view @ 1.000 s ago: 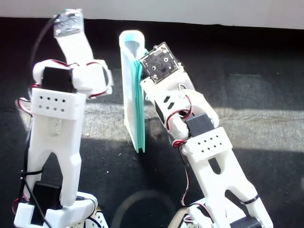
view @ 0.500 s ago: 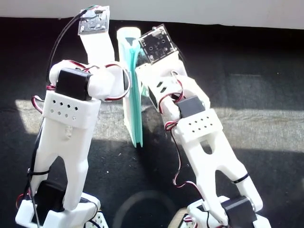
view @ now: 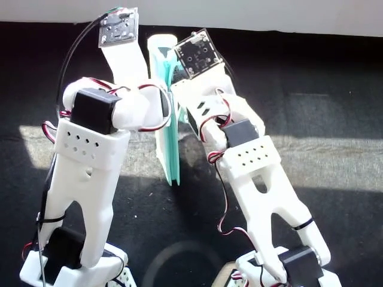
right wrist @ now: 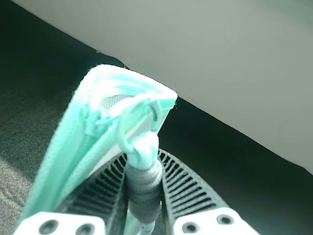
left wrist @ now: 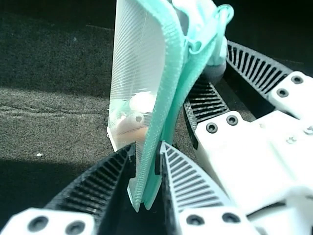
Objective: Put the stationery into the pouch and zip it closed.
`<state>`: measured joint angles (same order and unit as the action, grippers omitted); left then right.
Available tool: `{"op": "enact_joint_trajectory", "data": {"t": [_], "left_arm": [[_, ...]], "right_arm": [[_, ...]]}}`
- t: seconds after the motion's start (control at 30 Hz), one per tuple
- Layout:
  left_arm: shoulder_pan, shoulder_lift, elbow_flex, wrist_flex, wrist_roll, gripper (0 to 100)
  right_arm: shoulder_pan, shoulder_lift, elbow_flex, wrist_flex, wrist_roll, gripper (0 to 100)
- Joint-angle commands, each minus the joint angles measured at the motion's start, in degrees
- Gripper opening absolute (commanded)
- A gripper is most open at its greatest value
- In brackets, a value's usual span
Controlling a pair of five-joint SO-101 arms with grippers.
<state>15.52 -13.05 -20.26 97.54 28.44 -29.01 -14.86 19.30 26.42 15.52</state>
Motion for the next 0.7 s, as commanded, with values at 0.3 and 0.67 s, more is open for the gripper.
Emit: {"op": "enact_joint_trajectory", "data": {"t": [0.3,0.67], "left_arm": [[0.2,-1.5,13.5,-9.4,0.8,10],[-13.4,-2.0,14.5,-9.6,0.4,10]], "right_arm": [[0.6,0.0,-1.0,1.1,-0.3,0.5],[0.7,-0.1,-1.0,1.2,-0.3,0.5]]}}
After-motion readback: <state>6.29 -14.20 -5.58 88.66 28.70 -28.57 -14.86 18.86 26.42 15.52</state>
